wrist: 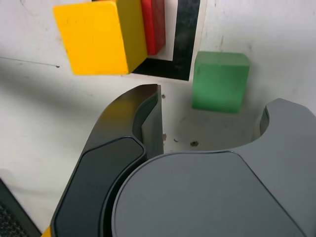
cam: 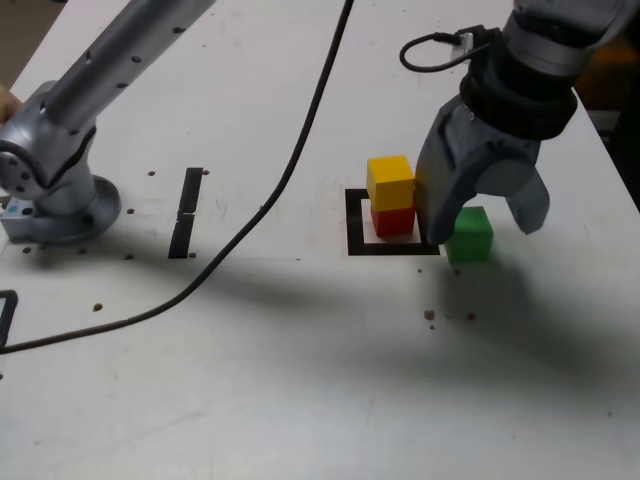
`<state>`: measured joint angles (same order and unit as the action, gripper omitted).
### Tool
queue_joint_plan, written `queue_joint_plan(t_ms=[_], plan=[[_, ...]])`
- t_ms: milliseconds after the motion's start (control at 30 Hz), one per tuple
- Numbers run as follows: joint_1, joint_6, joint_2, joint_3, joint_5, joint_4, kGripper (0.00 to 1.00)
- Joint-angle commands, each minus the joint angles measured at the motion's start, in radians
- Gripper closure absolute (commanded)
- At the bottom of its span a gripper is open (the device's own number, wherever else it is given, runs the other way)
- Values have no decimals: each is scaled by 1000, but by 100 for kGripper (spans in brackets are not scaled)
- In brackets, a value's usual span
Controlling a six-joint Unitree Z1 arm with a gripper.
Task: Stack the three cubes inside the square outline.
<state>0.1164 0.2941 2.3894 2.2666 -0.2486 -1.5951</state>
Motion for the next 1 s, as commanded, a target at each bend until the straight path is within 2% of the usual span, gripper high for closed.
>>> queue_joint_plan(t_ms=[0, 967], plan=[[-6, -7, 5, 7, -2, -8, 24], [-53, -56, 79, 24, -22, 14, 24]])
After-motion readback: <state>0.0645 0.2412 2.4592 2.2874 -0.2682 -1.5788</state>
